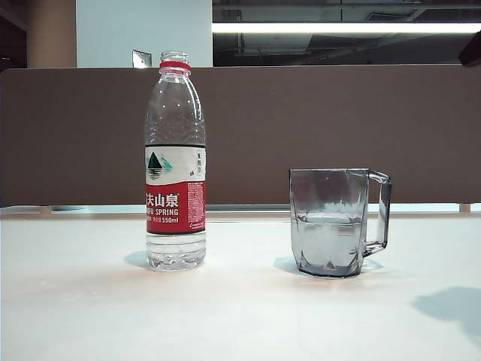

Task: Pick up the mineral water bottle with the left hand on the table and pour water into the mug until it's half full.

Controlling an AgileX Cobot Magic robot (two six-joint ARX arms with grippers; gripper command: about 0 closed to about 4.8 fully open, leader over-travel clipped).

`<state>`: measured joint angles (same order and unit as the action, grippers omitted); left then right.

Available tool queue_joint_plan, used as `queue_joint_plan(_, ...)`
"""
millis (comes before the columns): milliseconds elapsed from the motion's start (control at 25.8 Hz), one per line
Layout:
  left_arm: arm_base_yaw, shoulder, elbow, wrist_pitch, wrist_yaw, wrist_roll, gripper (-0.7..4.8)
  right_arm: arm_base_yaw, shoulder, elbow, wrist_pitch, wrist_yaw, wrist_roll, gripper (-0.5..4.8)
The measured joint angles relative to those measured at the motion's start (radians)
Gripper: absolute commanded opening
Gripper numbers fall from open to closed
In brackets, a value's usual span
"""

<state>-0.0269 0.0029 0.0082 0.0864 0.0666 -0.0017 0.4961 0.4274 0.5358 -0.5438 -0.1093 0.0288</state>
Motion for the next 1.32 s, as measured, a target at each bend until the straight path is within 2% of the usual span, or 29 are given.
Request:
queue_joint_plan(504, 0.000, 0.000, 0.000, -0.012, 0.000, 0.000, -0.05, 0.000, 0.000, 0.000, 0.001, 0.002, 0.000, -0.04)
queue_joint_plan(659, 0.000, 0.000, 0.000, -0.013, 0.000, 0.000, -0.05, -0.016, -0.042, -0.072, 0.079, 0.108, 0.000, -0.04)
queue_joint_plan(737, 0.000, 0.000, 0.000, -0.013, 0.000, 0.000, -0.05, -0.053, -0.110, -0.152, 0.191, 0.159, -0.001, -0.04)
queue_joint_plan(892, 0.000, 0.000, 0.000, -0.013, 0.000, 0.000, -0.05, -0.163, -0.260, -0.299, 0.420, 0.161, -0.001, -0.04)
queue_joint_plan(1125, 0.000, 0.000, 0.000, -0.016, 0.000, 0.000, -0.05, -0.341, -0.342, -0.389, 0.494, 0.158, -0.001, -0.04)
queue_joint_plan(1319, 0.000, 0.000, 0.000, -0.016, 0.000, 0.000, -0.05, -0.412, -0.402, -0.445, 0.507, 0.158, -0.001, -0.04)
